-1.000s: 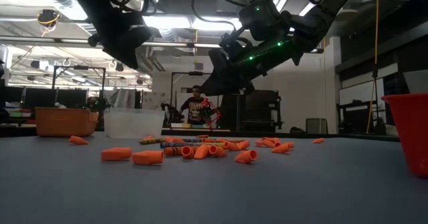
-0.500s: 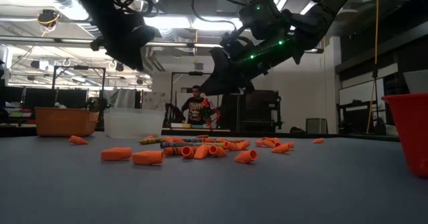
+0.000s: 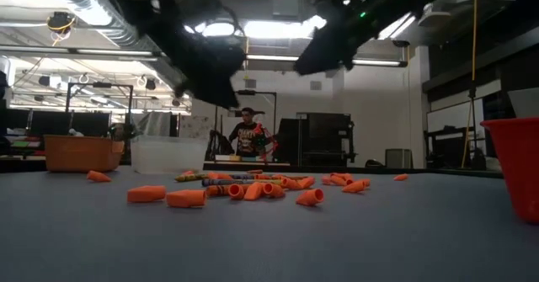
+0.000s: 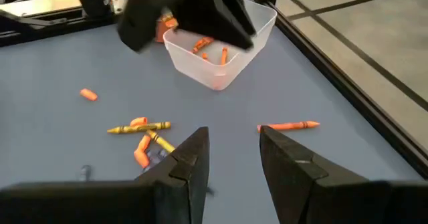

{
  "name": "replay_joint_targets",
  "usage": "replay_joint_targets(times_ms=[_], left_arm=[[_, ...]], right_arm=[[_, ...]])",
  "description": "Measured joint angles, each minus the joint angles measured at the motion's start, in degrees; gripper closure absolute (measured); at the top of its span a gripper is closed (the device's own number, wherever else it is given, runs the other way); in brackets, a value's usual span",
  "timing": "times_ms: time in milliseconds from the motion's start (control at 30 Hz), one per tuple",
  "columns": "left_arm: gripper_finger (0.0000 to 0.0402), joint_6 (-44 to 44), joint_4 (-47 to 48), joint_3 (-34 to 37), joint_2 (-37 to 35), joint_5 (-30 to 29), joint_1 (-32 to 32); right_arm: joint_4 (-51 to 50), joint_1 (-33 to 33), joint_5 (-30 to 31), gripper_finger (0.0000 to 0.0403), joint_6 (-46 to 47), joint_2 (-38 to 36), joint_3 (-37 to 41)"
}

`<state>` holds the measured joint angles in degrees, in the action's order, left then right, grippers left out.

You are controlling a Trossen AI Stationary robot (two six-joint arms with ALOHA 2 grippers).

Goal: Sort crayons
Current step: Put the light orange crayon into the green bin

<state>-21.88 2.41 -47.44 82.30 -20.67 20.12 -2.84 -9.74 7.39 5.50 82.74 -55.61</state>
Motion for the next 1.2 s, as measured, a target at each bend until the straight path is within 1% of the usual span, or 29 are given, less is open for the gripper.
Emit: replay_joint_targets(times_ms=[100, 300, 367, 533, 700, 833, 933, 1200], left_arm=[[0.0305, 0.6, -4.61, -1.23, 4.51, 4.12, 1.17], [0.0305, 1.0, -3.8, -9.4, 13.44, 10.17, 3.65], [0.0305, 1.76, -2.13, -13.01, 16.36, 11.34, 4.28], [0.0305, 1.63, 6.6, -21.34, 22.97, 11.61, 5.81], [0.0305, 1.46, 12.76, -27.26, 28.44, 11.57, 7.19], [0.0305, 1.39, 14.49, -29.26, 31.65, 11.86, 8.12], [0.0305, 1.21, 14.98, -29.35, 33.32, 12.84, 8.7], [0.0305, -0.08, 17.18, -29.34, 34.49, 12.86, 9.28]], right_arm=[[-4.85, 0.0, -0.22, 0.0271, 0.08, -4.33, 0.0], [-11.29, 0.0, -2.33, 0.0271, 0.15, -10.38, 0.0], [-13.16, 0.0, -3.11, 0.0271, 0.24, -11.74, 0.01], [-16.91, 0.0, -5.55, 0.0271, 0.76, -13.59, 0.01], [-19.82, -0.02, -5.52, 0.0271, 1.77, -13.42, 0.0], [-21.53, -0.02, -5.5, 0.0271, 1.77, -13.31, 0.01], [-21.48, -0.02, -5.51, 0.0271, 1.77, -13.31, 0.0], [-21.39, 0.0, -5.5, 0.0271, 1.76, -13.26, 0.0]])
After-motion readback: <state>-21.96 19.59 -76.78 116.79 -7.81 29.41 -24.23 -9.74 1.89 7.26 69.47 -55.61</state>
